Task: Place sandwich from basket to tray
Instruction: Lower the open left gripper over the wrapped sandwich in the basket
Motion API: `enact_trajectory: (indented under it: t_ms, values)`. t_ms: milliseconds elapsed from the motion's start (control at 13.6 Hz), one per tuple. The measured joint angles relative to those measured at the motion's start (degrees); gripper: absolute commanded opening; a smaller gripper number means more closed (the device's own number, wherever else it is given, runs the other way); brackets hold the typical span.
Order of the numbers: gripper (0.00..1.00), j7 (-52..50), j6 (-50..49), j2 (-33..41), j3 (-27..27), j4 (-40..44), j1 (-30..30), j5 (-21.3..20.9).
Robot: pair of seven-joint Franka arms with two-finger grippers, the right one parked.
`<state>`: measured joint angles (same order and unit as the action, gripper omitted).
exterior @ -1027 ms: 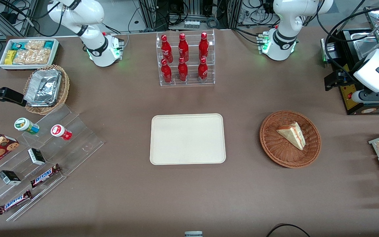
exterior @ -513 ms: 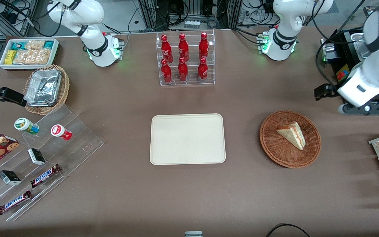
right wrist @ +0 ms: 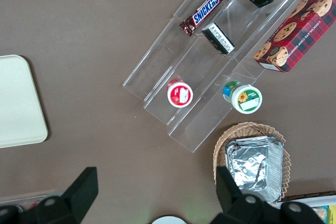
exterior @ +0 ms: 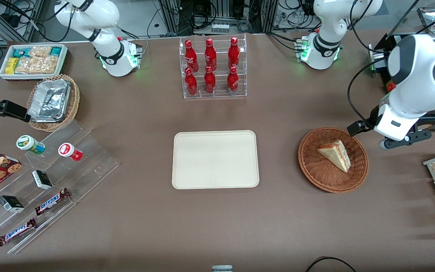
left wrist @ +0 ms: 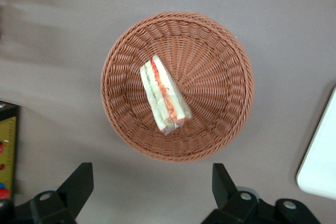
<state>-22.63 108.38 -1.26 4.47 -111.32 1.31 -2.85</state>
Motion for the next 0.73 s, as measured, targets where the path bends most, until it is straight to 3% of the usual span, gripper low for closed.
enact_trajectory:
  t_ms: [733]
  values:
    - [1.0,-14.24,15.24,-0.87,-0.04,-13.68,0.0,0.0]
